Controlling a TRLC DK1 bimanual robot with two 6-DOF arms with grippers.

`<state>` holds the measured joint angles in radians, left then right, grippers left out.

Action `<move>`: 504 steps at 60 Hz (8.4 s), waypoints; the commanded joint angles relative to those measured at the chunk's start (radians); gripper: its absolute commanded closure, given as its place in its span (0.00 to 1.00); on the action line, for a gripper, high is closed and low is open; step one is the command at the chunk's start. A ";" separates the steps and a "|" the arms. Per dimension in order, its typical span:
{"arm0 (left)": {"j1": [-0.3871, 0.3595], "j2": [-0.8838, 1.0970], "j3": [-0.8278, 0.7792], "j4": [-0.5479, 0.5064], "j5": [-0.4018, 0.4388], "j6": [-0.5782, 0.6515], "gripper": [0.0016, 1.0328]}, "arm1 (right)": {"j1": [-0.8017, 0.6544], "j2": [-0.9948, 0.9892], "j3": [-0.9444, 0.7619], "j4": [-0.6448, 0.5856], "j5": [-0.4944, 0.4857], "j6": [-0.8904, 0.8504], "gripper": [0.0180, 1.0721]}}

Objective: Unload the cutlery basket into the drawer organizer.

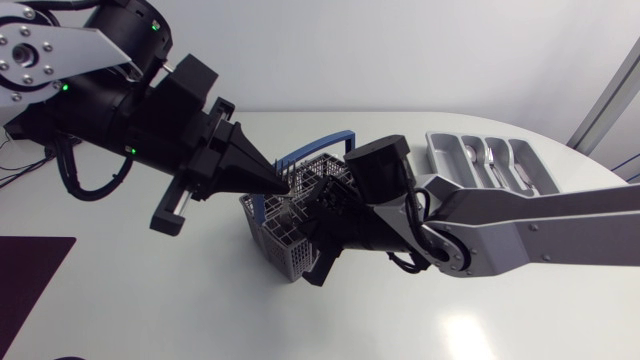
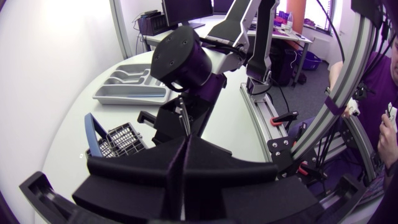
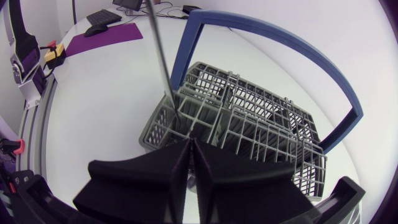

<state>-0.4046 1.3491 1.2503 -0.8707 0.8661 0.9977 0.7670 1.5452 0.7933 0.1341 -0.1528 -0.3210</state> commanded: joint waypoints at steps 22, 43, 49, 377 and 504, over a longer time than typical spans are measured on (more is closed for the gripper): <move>0.043 -0.157 -0.034 0.223 0.027 -0.294 0.91 | 0.011 -0.261 -0.043 -0.183 -0.007 0.000 0.24; 0.089 -0.117 -0.118 0.452 0.171 -0.657 0.91 | 0.078 -0.465 0.075 -0.350 -0.011 0.008 0.24; 0.084 -0.116 -0.135 0.472 0.192 -0.706 0.91 | 0.086 -0.465 0.087 -0.344 -0.010 0.008 0.24; 0.032 -0.257 -0.293 0.588 -0.432 -0.780 0.05 | -0.999 0.668 0.975 -0.571 0.493 0.188 0.94; 0.112 -0.265 -0.537 0.638 -0.622 -0.519 0.05 | -0.617 0.070 0.408 -0.376 0.139 0.181 0.44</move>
<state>-0.3157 1.0451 0.7620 -0.2680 0.2546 0.4240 0.1253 1.6249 1.2304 -0.2600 0.0055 -0.1631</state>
